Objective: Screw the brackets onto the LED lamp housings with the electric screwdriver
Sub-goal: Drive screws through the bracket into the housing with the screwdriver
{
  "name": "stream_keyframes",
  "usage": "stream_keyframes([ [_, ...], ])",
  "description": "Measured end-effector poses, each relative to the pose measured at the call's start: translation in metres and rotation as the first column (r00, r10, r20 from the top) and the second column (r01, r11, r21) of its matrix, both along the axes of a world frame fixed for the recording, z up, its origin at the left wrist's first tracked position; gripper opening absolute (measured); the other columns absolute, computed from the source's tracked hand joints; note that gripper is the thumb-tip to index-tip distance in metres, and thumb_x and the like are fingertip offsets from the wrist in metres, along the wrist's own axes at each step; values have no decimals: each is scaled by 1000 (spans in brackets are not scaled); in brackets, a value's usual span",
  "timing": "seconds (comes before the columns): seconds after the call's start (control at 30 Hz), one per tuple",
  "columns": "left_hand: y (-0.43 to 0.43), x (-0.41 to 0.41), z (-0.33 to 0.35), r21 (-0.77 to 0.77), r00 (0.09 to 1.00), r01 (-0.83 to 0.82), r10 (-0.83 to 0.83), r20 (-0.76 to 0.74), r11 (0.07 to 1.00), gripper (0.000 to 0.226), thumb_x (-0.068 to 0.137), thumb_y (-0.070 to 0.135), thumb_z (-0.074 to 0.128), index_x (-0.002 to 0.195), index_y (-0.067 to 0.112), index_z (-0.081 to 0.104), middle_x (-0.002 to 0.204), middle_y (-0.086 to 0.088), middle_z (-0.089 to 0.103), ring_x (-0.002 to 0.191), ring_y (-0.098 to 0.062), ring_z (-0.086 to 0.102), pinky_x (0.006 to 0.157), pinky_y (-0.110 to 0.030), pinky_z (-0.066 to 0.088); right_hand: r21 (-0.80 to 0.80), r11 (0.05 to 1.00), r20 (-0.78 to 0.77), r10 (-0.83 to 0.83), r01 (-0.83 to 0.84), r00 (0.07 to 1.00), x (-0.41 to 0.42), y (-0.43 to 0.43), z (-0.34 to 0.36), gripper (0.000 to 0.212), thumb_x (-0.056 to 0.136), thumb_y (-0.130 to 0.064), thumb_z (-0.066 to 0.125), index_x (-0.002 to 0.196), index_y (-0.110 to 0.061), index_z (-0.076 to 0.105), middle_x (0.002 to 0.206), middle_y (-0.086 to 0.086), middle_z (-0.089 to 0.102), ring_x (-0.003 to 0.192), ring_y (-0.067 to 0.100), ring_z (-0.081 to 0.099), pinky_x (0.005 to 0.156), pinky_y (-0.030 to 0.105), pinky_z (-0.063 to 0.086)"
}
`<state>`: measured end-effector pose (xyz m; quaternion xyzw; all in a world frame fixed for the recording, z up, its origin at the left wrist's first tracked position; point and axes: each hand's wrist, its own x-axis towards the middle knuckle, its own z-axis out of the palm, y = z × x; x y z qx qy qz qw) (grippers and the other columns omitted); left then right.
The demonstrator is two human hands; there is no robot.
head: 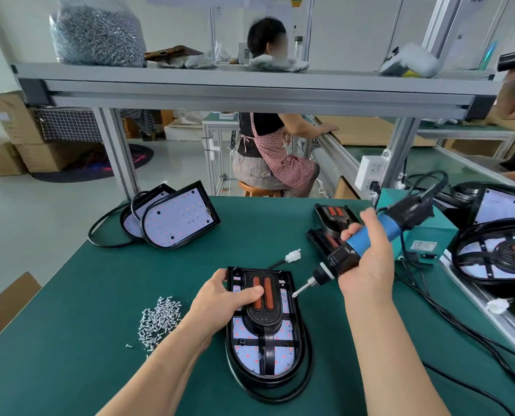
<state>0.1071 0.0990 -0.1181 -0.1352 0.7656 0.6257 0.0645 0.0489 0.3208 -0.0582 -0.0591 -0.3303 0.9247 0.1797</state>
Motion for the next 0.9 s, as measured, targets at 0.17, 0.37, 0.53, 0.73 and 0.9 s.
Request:
stream_keyframes([
  [0.17,0,1,-1,12,1000,8,-8,3,1000,70,51,51,90,111,27,64,100,8,78,93,-20,76,98,-47,54,-21,999,104,-36,39,994,14,19,-21,15,96,-30,67,102,-19,59,67,-7,64,58,9,61,60,21,53],
  [0.37,12,9,6,-92,998,-58,56,-14,994,66,50,62,79,106,33,62,101,13,75,97,-17,72,97,-45,53,92,996,200,-26,8,980,33,18,-44,17,93,-31,70,99,-18,61,63,-9,62,56,6,62,52,16,51],
  [0.53,18,23,15,-281,997,-78,73,-29,957,64,62,79,57,105,32,60,104,13,71,99,-11,67,97,-39,52,12,998,186,63,-67,981,34,15,-50,13,95,-32,63,92,-19,63,69,-7,59,56,8,56,56,20,41],
  [0.73,-25,30,17,-420,949,-287,194,-249,861,14,93,30,62,80,26,66,73,12,66,77,-18,61,66,-27,45,-91,990,193,126,-110,973,29,24,-57,17,94,-34,60,94,-18,61,73,-6,53,58,7,50,57,21,32],
  [0.9,-75,42,27,-679,991,-106,17,-136,726,19,81,11,66,67,24,67,64,8,63,63,-12,57,61,-23,47,-145,981,192,154,-127,969,27,23,-58,19,93,-36,62,96,-17,61,73,-6,54,58,7,51,53,20,34],
])
